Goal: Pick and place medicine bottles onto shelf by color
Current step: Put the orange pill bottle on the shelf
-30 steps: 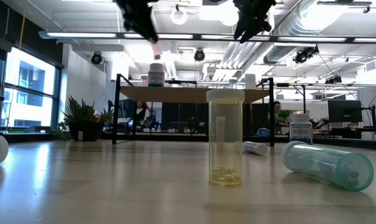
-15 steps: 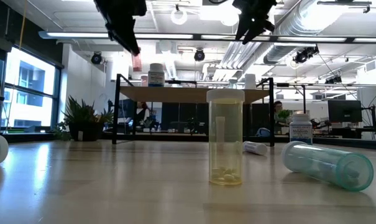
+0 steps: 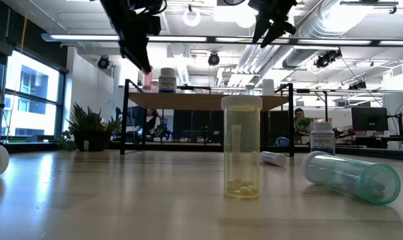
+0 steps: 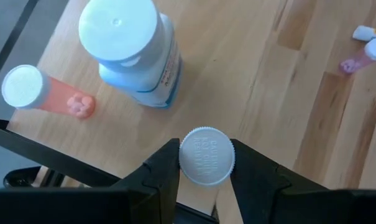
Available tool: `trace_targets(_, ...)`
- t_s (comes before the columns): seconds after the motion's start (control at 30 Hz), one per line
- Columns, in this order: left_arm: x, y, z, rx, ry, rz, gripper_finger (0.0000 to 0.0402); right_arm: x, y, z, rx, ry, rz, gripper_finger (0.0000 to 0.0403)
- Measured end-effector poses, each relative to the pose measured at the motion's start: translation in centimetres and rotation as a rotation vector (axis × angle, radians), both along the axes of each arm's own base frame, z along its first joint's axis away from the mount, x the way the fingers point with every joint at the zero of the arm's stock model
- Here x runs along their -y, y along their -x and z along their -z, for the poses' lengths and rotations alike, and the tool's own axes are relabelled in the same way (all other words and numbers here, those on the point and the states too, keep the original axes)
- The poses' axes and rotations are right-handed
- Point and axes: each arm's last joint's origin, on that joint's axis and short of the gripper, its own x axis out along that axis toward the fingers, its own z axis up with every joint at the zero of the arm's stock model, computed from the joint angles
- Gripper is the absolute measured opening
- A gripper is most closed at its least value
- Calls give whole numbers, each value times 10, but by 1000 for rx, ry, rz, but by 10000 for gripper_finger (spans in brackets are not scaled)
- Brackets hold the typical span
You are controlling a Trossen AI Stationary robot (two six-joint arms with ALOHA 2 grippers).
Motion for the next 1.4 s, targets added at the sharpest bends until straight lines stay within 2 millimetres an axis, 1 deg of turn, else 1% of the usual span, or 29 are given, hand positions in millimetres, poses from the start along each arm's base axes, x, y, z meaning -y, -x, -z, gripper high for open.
trace_targets(0.37, -5, 2, 2, -22, -9, 19, 117, 0, 0, 0, 2, -1, 3, 181)
trace_targets(0.57, -7, -3, 8, -11, 36, 44, 117, 0, 0, 0, 2, -2, 3, 181)
trace_targets(1.03, -7, -3, 8, -15, 31, 54, 118, 0, 0, 0, -3, -5, 3, 181)
trace_targets(1.17, -7, -3, 8, -16, 32, 53, 133, -1, 1, 1, -9, -10, 3, 181)
trace_targets(1.4, -7, -3, 8, -20, 31, 52, 177, -1, 2, 2, -24, -22, 3, 181)
